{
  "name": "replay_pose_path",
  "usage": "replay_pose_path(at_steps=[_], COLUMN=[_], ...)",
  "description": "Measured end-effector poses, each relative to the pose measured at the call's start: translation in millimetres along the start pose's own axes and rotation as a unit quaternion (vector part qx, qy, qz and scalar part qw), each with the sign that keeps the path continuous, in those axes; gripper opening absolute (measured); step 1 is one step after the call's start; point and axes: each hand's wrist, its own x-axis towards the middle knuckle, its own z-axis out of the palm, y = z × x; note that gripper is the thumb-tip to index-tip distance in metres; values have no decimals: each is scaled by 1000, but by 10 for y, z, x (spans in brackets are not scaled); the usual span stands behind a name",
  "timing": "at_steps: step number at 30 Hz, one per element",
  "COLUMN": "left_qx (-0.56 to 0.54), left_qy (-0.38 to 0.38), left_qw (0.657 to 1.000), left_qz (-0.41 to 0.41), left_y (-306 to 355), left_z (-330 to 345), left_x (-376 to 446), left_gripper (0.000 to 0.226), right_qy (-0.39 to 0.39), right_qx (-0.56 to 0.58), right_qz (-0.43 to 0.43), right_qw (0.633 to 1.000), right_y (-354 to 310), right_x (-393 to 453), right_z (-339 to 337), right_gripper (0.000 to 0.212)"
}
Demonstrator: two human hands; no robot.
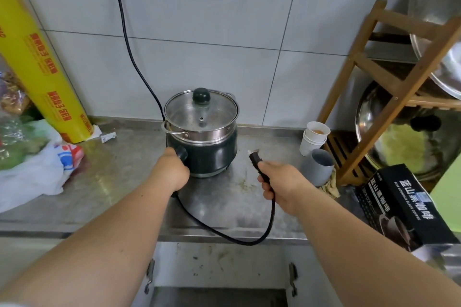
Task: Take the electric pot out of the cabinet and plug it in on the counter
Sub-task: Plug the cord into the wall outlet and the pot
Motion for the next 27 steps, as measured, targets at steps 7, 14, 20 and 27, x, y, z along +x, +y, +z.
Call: replay_pose_path(at_steps=[7, 14, 20, 27], left_qx=[-6, 39, 85, 94], left_qy=[6, -15, 20, 26], left_qw=[1000, 999, 994, 992], left_qz=[11, 23, 58, 79], left_y=[-66, -124, -127, -171], left_z=[9, -103, -111, -122], left_x=[146, 340, 426, 461], left_gripper=[46, 35, 61, 41], right_qy=[82, 125, 133, 150], right_qx=[-284, -391, -422, -414], right_qz=[-59, -97, -99, -120], right_qw=[954, 907, 891, 890], right_y=[301, 420, 520, 618], right_x=[304, 660, 872, 959], right_z=[44, 219, 401, 452], right_gripper=[21, 10, 22, 26])
